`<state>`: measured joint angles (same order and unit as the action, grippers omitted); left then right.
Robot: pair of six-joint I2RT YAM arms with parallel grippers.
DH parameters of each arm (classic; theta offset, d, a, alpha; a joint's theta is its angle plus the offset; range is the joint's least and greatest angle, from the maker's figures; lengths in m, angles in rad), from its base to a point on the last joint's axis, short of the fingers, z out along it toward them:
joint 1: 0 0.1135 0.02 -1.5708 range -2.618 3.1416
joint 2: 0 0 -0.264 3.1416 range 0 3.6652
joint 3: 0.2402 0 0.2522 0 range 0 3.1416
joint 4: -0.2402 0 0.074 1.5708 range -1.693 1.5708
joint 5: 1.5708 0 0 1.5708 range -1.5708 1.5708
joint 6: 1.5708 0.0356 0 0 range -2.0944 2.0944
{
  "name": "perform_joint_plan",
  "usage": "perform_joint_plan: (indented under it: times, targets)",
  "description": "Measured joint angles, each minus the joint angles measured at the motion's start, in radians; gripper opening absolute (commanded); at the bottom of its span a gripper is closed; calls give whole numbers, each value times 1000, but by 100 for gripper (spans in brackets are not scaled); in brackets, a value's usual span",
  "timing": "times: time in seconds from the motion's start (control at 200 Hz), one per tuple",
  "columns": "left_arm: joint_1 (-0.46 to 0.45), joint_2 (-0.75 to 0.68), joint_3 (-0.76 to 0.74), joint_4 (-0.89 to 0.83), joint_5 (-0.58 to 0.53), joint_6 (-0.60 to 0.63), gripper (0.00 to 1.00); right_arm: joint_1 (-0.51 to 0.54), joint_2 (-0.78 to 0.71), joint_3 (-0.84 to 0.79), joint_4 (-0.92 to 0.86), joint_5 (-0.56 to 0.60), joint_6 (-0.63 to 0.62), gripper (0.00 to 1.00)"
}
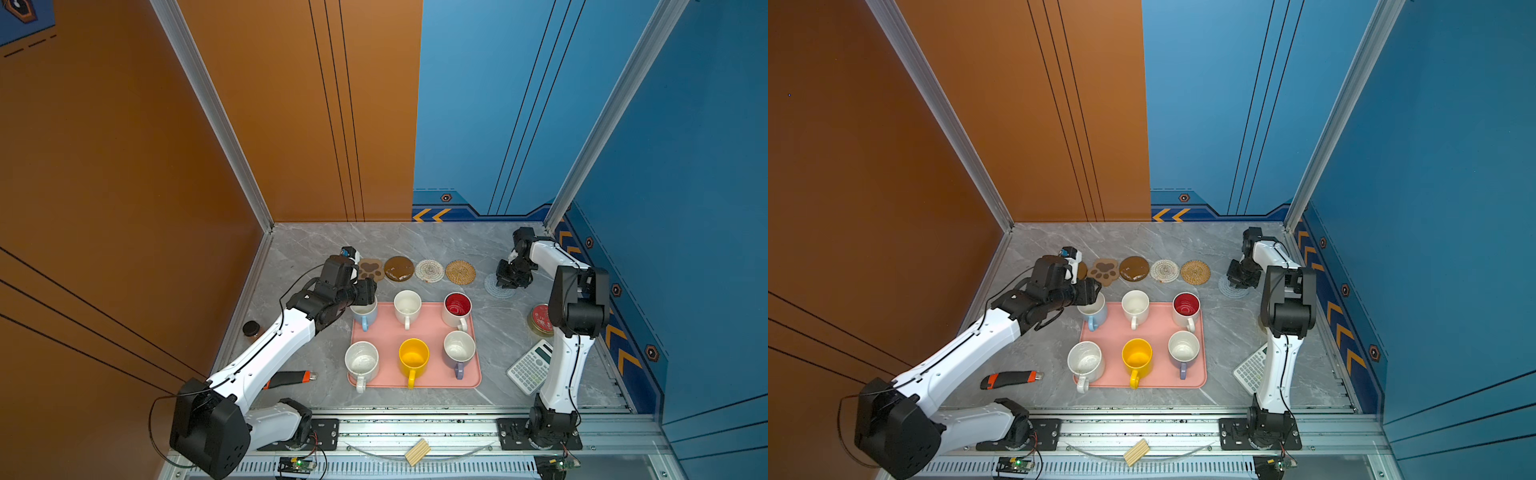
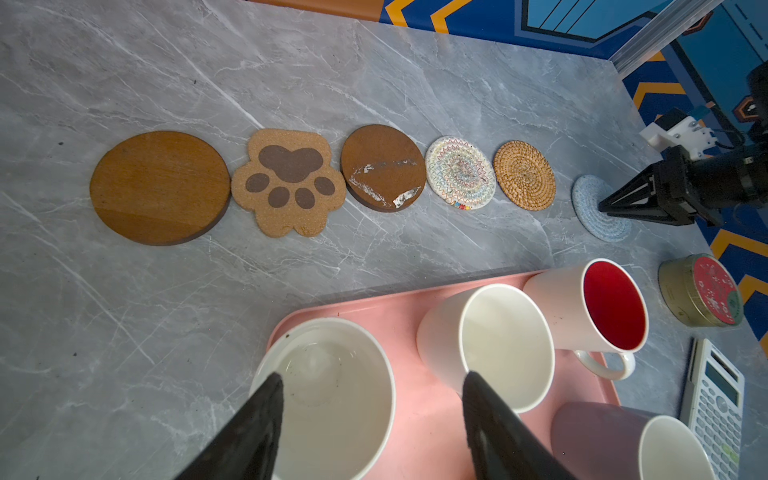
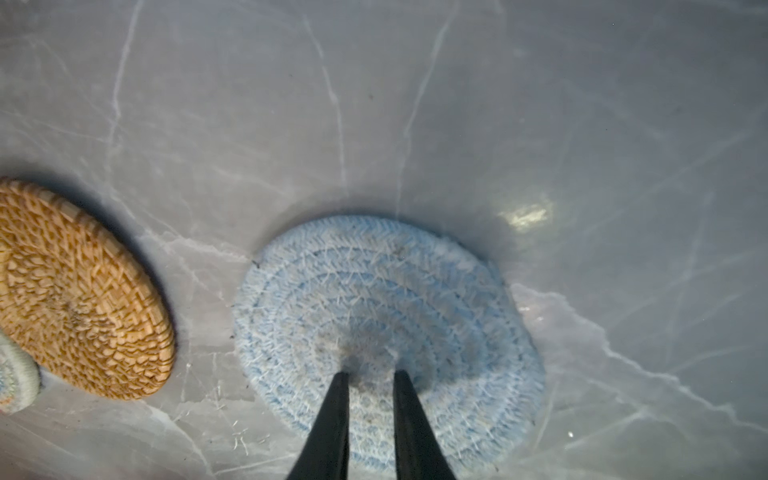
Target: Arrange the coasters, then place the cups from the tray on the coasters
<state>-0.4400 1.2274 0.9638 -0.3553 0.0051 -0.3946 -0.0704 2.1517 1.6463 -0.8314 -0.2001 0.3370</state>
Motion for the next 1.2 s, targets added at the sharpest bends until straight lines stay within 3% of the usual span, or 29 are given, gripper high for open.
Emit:
perform_joint_plan:
  times: [1.202]
  targets:
    - [-6,-1,0,-8,-4,-8,69,39,122,187,20,-35,31,19]
